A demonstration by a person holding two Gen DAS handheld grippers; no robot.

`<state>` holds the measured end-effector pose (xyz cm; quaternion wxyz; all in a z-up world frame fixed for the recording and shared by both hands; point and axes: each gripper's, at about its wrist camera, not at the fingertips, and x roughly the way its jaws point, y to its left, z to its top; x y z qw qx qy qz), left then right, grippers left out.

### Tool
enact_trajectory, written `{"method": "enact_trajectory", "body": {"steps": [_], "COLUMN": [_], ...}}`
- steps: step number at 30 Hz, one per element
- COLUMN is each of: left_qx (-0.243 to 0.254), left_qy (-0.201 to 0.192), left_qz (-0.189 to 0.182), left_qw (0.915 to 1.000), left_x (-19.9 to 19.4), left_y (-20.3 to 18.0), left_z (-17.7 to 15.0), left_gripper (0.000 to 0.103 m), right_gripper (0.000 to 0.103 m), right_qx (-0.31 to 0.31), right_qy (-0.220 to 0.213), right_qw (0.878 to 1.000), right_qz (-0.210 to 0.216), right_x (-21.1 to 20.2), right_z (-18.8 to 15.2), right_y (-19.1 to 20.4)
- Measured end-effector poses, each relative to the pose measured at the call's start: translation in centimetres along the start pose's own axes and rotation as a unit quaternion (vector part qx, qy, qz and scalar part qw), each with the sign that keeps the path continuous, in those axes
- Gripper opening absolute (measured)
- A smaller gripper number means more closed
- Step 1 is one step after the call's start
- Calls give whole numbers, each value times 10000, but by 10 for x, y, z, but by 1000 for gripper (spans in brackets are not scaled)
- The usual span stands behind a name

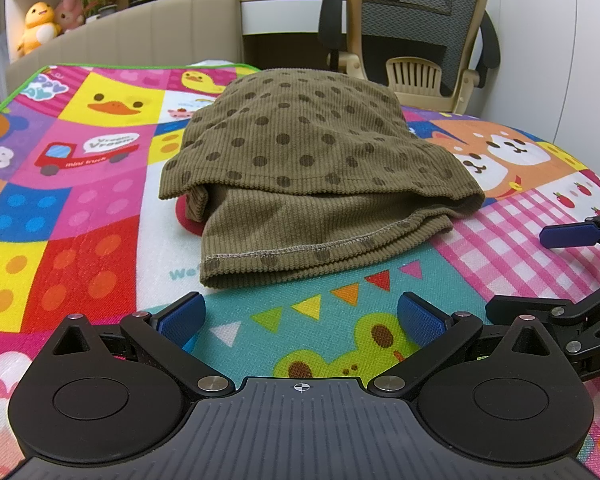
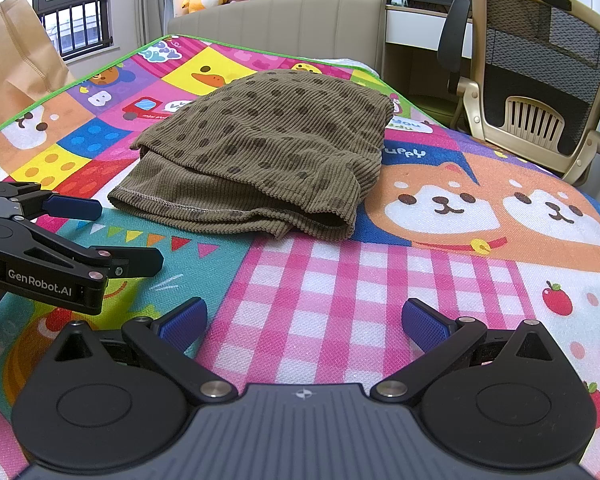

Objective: Fold clothes

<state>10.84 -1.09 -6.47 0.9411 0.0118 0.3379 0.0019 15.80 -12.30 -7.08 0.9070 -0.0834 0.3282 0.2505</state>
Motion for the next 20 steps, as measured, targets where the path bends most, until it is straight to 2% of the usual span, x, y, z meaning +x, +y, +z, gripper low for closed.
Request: {"method": "enact_trajectory", "body": {"steps": [5, 12, 15, 20], "left_qx": [21, 24, 62, -61], "left_qy": [-2, 166, 528, 395], "left_qz": [9, -317, -163, -18], "left_qw": [10000, 9994, 9985, 9992], "left_x": [1, 4, 0, -4], "left_y": [0, 6, -2, -6], "left_z": [0, 8, 11, 5], "left_gripper": [103, 103, 103, 103], "right_gripper": [103, 103, 103, 103], "right_qx": [-7, 1, 3, 1], "right_qy": [2, 1, 2, 3], "right_qw": [10000, 10000, 10000, 10000], "right_qz": [-4, 3, 2, 1], "right_x": [1, 1, 1, 1], "right_z": [1, 1, 1, 1], "right_y": [0, -1, -1, 0]}}
